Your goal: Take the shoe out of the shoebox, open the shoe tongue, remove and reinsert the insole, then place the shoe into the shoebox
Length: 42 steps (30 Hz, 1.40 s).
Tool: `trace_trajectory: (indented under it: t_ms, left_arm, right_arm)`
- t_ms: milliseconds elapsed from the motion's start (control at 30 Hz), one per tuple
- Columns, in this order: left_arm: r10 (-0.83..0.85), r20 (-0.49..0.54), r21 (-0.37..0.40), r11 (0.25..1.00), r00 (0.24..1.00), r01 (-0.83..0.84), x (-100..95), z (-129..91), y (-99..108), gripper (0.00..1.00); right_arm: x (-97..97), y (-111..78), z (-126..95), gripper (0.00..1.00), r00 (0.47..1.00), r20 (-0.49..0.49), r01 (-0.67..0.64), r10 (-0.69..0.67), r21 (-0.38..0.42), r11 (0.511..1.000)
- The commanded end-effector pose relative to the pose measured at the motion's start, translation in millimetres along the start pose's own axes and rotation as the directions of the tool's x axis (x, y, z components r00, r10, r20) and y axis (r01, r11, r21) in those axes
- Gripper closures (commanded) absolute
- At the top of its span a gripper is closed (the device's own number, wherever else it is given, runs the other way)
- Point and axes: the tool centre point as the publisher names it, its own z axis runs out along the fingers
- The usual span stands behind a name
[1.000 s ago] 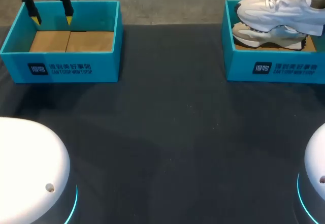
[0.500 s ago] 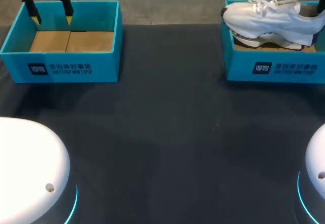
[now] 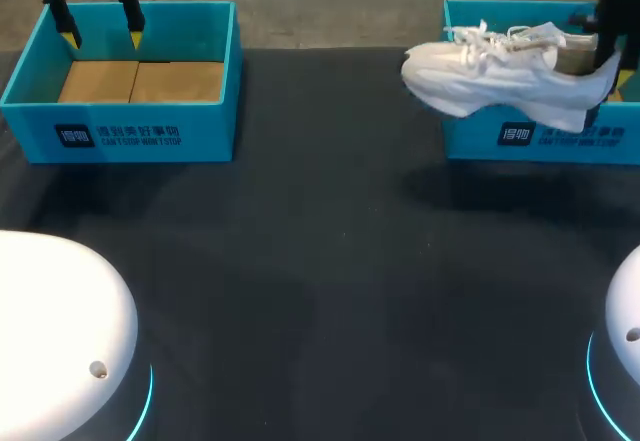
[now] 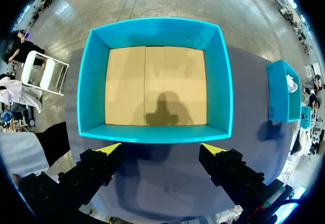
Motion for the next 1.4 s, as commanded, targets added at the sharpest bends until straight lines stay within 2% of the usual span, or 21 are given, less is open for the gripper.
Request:
trace_trajectory:
  t_ms: [33, 233, 400, 1000, 1200, 1400]
  left_arm:
    - [0.000, 0.001, 0.000, 1.000, 1.000, 0.000, 0.0, 0, 0, 0.00]
    - [0.000, 0.001, 0.000, 1.000, 1.000, 0.000, 0.0, 0, 0, 0.00]
    - [0.000, 0.001, 0.000, 1.000, 1.000, 0.000, 0.0, 0, 0, 0.00]
    - [0.000, 0.001, 0.000, 1.000, 1.000, 0.000, 0.0, 0, 0, 0.00]
    - [0.000, 0.001, 0.000, 1.000, 1.000, 0.000, 0.0, 0, 0, 0.00]
    - [0.000, 0.001, 0.000, 1.000, 1.000, 0.000, 0.0, 0, 0, 0.00]
  right_arm:
    - [4.1, -28.3, 8, 1.00, 1.000, -0.006, -0.005, 0.004, -0.076, 0.997]
    - [19.1, -58.4, 21, 1.00, 1.000, 0.010, 0.003, -0.003, -0.084, 0.996]
    - [29.8, -76.0, 36, 1.00, 0.999, 0.037, 0.017, -0.014, -0.063, 0.998]
    - [30.5, -75.9, 35, 1.00, 0.999, 0.037, 0.016, -0.014, -0.063, 0.998]
    - [48.3, -95.5, 37, 1.00, 0.997, 0.065, 0.041, -0.036, -0.067, 0.997]
    - [62.7, -126.6, 49, 1.00, 0.995, 0.082, 0.055, -0.050, -0.067, 0.996]
